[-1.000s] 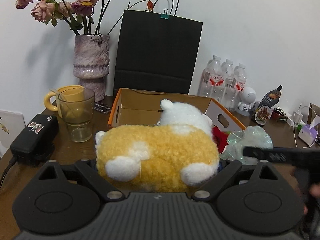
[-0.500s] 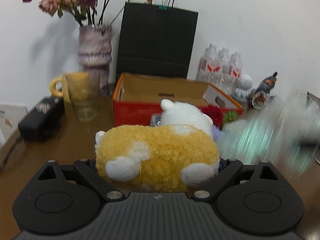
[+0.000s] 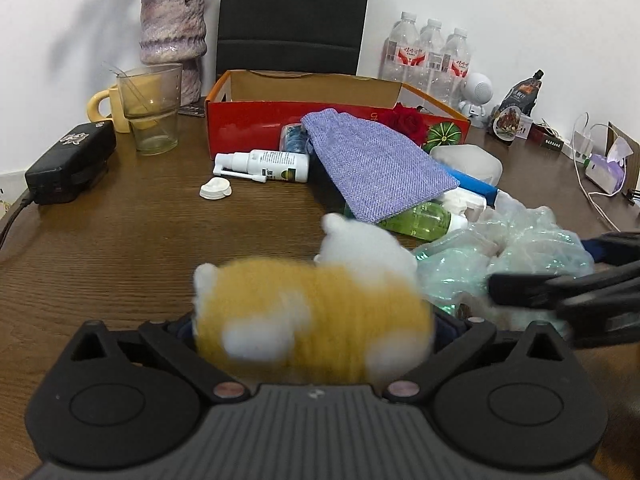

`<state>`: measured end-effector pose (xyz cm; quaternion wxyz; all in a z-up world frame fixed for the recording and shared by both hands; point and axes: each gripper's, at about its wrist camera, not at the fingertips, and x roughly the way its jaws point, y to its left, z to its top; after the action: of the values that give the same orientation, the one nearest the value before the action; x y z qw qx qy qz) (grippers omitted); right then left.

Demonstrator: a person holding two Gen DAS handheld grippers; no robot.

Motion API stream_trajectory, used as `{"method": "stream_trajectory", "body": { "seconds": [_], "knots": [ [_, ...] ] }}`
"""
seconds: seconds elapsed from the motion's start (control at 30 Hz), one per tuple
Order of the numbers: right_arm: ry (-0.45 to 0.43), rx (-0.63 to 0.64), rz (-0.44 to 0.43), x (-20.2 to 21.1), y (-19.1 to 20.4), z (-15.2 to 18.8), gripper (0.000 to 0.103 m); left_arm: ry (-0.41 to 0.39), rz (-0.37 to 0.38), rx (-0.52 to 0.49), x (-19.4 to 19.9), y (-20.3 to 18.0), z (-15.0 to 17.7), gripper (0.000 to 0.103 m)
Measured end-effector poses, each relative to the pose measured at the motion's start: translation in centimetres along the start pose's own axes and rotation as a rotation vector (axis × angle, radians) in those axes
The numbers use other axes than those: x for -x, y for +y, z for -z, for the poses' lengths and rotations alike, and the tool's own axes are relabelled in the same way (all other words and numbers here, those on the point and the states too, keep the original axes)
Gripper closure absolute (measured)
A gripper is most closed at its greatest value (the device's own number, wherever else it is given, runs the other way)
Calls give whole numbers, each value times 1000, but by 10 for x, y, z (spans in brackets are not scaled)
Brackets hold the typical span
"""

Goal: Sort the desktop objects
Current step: 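Release the sheep into the cardboard box with the left gripper while the right drops the plastic bag in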

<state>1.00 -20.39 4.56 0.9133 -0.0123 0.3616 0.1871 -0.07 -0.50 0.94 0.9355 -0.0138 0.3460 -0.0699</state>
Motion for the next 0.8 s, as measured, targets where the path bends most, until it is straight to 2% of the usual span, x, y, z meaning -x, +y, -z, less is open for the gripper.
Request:
{"method": "stream_trajectory", "body": {
  "seconds": [0.03,0.07,0.13,0.23,0.37,0.43,0.53,0.57,0.67,0.73,0.8],
  "knots": [
    [15,3,3,-8,2,0,70,-2,-1,0,0,2,1,3],
    [24,3,5,-13,4,0,82,-7,3,1,0,4,2,6],
    [24,-3,8,-14,5,1,90,-23,6,-14,6,4,2,9],
    [-42,5,-11,12,5,-9,92,-84,14,-27,17,4,-14,13],
    [-212,-21,11,63,-6,-42,92,-170,25,-43,32,4,-37,14],
    [-292,-19,35,80,-13,-66,92,-229,48,-54,37,6,-69,14],
    [-370,2,83,84,-25,-116,92,-264,76,-28,26,8,-129,13],
    [-377,5,97,79,-30,-134,92,-265,82,-1,17,9,-153,13],
    [-320,-9,128,42,-48,-189,91,-210,92,47,-20,6,-220,13],
    [-229,-33,131,2,-60,-220,91,-163,51,29,-51,0,-252,13],
    [-130,-50,147,-41,-72,-241,91,-98,11,22,-85,-1,-269,13]
  ]
}}
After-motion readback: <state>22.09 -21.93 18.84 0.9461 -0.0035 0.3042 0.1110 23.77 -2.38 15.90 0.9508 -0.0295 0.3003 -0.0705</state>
